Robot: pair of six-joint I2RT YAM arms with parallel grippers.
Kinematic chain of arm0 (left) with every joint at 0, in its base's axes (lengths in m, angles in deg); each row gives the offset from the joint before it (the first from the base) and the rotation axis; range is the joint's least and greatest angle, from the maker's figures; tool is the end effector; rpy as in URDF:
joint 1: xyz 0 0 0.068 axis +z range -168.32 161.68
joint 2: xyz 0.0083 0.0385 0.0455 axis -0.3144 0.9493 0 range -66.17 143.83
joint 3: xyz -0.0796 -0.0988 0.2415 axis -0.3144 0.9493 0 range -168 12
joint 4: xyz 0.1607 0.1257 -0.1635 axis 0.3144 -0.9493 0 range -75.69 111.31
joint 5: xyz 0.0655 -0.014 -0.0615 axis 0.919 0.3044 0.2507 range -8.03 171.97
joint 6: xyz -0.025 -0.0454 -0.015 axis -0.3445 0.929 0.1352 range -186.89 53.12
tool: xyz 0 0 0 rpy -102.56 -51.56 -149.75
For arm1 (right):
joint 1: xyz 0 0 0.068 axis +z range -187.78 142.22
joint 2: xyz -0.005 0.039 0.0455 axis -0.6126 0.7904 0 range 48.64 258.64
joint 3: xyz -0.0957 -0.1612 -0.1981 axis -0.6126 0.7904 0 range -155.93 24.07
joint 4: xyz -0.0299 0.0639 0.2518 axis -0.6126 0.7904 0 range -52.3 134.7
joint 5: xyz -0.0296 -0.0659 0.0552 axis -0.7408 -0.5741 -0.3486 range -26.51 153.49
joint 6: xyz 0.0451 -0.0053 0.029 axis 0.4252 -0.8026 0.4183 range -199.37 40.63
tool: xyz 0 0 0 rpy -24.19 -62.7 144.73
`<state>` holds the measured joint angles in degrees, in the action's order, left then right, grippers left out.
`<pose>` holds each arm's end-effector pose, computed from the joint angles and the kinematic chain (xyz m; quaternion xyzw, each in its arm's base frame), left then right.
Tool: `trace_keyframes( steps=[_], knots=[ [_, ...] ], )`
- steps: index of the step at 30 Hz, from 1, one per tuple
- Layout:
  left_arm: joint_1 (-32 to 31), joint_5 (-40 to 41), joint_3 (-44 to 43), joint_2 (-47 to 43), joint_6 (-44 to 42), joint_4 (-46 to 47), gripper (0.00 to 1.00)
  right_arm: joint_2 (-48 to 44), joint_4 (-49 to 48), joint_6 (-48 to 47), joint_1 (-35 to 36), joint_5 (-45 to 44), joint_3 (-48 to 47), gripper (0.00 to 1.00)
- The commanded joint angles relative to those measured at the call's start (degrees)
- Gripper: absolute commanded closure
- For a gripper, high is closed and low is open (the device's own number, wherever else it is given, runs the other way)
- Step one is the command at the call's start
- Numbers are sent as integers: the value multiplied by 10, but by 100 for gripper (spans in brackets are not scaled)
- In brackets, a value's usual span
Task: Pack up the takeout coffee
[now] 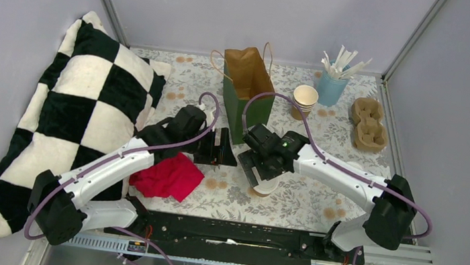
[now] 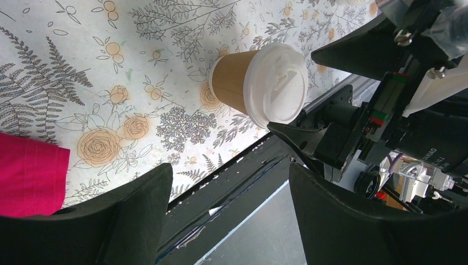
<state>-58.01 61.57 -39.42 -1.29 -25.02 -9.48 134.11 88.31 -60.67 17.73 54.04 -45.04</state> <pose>0.1746 -0.1608 0.2789 0.0515 0.9079 -0.3734 0.1831 0.1712 0.2388 0.2648 -0.2927 0.9318 0.0556 0.2073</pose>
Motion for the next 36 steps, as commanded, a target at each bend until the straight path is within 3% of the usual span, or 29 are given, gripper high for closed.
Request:
trace_keyframes(
  steps=[1,33,36],
  knots=[
    [2,6,-29,4,-11,9,19,8,-13,16,6,-6,6,6],
    [2,3,-30,7,-9,10,18,3,-49,23,6,-13,67,12],
    [2,2,-30,7,-8,9,18,2,-53,28,6,-9,77,17]
  ],
)
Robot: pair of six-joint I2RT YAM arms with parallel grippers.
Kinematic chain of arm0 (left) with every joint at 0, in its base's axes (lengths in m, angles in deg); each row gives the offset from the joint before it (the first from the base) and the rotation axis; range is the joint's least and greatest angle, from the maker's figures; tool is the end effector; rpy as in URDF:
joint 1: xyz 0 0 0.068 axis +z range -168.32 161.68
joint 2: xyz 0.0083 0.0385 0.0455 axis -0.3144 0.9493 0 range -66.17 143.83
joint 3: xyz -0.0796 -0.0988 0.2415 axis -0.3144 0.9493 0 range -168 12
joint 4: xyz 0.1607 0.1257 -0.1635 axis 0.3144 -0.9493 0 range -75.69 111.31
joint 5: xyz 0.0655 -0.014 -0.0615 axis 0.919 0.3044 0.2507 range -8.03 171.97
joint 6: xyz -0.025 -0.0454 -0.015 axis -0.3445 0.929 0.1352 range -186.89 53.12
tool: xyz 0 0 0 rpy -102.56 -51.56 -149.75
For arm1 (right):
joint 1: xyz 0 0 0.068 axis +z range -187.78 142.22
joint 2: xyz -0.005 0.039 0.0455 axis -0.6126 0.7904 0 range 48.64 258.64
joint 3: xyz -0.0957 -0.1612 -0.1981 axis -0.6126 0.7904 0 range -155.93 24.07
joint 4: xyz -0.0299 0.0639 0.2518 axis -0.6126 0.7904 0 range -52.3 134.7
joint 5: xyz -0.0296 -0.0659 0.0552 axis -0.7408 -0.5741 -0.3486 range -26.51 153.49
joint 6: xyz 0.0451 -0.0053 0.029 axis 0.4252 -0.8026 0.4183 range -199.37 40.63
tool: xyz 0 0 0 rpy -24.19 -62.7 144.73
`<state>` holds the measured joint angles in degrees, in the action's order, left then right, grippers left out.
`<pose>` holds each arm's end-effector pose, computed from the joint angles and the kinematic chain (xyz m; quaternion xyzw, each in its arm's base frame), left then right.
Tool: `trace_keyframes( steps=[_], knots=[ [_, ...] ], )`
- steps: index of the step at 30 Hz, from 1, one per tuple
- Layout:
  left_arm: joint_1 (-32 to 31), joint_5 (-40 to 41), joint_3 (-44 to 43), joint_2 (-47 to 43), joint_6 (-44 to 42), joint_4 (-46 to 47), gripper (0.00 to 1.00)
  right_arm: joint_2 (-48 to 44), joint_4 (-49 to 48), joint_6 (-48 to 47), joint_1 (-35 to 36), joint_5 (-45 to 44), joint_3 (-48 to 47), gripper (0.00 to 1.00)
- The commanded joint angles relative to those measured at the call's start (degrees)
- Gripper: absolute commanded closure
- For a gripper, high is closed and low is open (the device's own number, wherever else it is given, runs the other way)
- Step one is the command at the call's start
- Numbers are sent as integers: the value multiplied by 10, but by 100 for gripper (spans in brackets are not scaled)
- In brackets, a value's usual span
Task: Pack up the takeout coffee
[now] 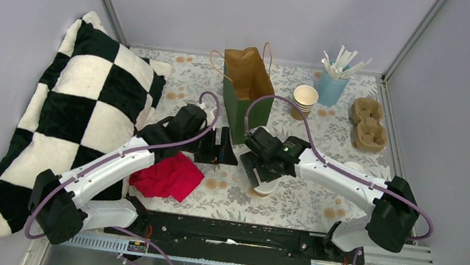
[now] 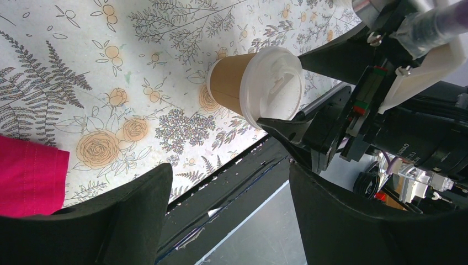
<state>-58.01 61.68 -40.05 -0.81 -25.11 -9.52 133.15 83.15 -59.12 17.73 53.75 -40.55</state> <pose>0.1763 -0.1622 0.2806 0.0520 0.9077 -0.3732 0.1847 0.1698 0.2365 0.2502 -0.2775 0.9332 0.0651 0.2188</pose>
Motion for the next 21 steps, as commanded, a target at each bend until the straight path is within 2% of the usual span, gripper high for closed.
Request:
trace_keyframes(
  steps=[1,14,18,21],
  knots=[
    [2,1,-24,2,-7,9,18,10,2,15,6,-9,29,18],
    [2,2,-30,4,-12,10,18,-45,18,27,-2,-76,5,19],
    [3,2,-34,5,-16,9,18,-69,9,26,-39,-76,17,19],
    [3,6,-44,7,-19,4,18,-90,-5,10,-104,-55,27,19]
  ],
)
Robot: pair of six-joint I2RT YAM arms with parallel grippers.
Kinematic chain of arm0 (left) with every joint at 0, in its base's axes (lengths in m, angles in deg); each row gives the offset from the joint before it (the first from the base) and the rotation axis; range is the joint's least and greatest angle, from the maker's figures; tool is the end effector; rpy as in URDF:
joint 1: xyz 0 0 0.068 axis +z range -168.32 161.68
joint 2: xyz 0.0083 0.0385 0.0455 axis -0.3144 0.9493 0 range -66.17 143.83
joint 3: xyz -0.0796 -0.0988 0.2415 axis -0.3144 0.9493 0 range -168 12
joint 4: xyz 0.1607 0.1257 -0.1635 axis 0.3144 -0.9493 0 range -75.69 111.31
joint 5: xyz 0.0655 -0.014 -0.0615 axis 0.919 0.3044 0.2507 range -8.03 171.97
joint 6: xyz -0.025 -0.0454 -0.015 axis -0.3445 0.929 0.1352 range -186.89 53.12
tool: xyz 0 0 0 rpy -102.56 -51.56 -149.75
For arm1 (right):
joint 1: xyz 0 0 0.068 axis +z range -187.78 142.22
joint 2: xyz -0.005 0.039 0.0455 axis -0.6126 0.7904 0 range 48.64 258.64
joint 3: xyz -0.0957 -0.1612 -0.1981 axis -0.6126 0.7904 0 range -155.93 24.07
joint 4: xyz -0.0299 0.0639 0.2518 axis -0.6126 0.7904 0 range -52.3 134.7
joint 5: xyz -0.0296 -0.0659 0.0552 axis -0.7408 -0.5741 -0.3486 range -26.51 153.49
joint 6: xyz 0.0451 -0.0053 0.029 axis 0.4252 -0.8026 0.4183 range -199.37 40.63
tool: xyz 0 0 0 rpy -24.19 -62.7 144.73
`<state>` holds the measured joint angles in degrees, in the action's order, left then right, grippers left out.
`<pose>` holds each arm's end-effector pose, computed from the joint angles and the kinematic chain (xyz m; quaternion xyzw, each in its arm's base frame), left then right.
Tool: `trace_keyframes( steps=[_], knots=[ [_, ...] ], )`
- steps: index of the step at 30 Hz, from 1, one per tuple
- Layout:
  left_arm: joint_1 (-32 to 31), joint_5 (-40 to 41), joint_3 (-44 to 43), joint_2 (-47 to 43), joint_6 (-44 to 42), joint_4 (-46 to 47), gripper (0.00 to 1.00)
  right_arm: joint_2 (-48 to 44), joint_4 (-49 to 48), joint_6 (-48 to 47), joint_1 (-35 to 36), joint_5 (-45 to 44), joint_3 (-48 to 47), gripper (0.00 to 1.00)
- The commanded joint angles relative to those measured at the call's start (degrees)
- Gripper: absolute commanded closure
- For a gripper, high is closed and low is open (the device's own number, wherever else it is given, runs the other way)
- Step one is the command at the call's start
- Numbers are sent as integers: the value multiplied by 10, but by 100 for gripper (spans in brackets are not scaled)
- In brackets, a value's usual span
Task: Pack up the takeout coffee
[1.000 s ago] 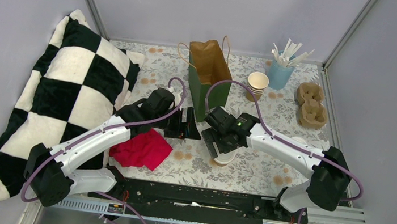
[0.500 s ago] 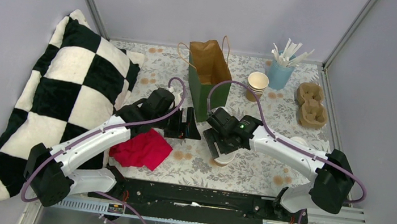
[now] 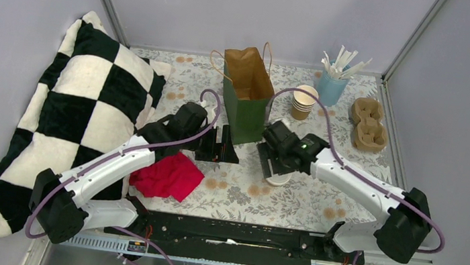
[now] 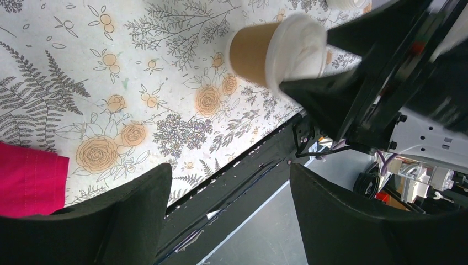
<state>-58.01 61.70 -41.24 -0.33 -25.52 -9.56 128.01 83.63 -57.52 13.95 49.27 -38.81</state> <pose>0.1785 -0.1640 0.2856 0.0562 0.9053 -0.3756 0.1905 0.1763 0.2093 0.2648 -0.2199 0.9388 0.0453 0.2613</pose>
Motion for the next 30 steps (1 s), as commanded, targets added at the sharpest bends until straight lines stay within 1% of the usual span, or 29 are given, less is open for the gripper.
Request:
trace_keyframes(
  steps=[1,6,11,15,18,24,30],
  knots=[
    [4,8,-37,3,-19,0,18,-43,-15,-15,-91,-5,11,19],
    [6,22,-74,7,-43,-28,18,-26,-38,-75,-220,17,-8,18],
    [8,48,-134,11,-82,-73,16,44,-62,-107,-352,43,-48,19],
    [9,70,-200,24,-126,-115,15,102,-68,-118,-436,52,-106,18],
    [9,78,-249,38,-158,-141,14,150,-58,-118,-485,52,-158,18],
    [14,76,-296,72,-209,-167,14,221,-56,-120,-500,33,-238,17],
    [28,61,-315,89,-246,-182,14,271,-54,-116,-505,53,-279,16]
  ],
)
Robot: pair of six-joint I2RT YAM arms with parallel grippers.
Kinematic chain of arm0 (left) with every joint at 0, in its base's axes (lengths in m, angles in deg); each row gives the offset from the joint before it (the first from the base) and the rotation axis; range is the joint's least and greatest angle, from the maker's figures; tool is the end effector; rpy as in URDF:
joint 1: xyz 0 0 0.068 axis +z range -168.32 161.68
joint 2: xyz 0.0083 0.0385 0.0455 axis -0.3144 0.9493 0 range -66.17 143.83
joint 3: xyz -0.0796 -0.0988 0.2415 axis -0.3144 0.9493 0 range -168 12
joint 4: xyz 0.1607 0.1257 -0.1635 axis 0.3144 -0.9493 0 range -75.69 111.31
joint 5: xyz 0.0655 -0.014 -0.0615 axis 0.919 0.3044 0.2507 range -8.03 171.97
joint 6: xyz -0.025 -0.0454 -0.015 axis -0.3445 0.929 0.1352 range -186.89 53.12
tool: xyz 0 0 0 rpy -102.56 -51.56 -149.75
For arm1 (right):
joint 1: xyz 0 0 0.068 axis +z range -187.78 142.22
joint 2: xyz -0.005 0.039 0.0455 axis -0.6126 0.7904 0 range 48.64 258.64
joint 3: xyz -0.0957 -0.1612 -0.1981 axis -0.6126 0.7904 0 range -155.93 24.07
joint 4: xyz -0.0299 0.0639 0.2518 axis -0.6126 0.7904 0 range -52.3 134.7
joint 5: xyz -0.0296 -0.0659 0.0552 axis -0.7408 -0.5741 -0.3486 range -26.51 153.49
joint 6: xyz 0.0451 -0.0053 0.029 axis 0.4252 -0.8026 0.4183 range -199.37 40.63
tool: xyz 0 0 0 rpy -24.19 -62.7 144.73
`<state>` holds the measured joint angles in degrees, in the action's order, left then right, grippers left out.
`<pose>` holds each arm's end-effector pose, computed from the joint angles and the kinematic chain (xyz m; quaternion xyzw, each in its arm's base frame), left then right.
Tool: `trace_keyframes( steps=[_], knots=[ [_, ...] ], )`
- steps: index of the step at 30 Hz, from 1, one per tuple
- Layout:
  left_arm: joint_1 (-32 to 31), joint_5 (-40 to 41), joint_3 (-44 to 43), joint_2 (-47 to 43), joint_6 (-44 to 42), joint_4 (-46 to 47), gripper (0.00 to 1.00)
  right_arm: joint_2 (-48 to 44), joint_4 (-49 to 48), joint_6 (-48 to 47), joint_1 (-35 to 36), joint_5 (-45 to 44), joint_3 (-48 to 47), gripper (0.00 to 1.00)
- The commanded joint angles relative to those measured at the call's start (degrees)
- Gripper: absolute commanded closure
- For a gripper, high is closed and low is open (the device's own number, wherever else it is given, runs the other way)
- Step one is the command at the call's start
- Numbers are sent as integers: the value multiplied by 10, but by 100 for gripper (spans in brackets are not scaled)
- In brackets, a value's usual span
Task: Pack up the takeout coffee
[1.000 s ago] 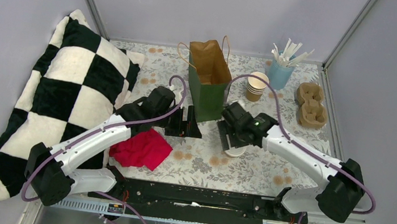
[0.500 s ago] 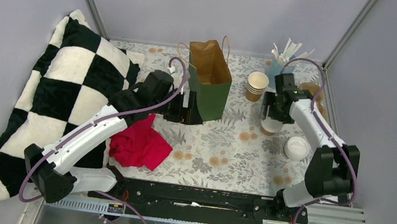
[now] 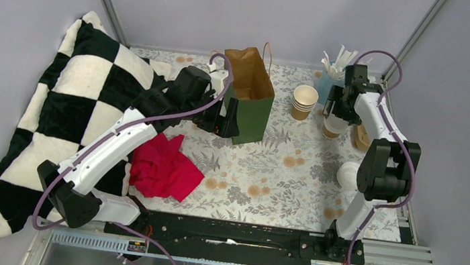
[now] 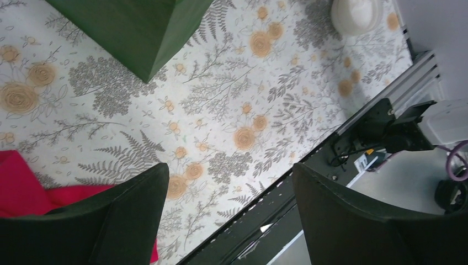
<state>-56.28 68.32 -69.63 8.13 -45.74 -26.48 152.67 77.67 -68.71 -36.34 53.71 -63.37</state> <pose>0.2051 -0.1705 0.3879 0.1810 0.8846 -0.2991 0.3086 0.3960 0.0039 0.2662 0.1012 0.9492 -0.0510 0.2936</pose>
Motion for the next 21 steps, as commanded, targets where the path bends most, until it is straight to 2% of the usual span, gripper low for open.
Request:
trace_keyframes(
  steps=[1,6,12,18,21],
  knots=[
    [13,-7,-33,6,-50,-14,14,31,8,-2,-2,12,-37,16],
    [20,-14,-40,8,-70,-27,14,36,11,4,-2,11,-26,14],
    [21,-19,-34,4,-73,-27,13,22,38,-1,-2,-5,-50,1],
    [22,-26,-33,1,-76,-22,13,14,103,6,-2,-9,-138,0],
    [22,-23,-32,0,-77,-22,13,13,99,31,0,28,-170,3]
  ],
)
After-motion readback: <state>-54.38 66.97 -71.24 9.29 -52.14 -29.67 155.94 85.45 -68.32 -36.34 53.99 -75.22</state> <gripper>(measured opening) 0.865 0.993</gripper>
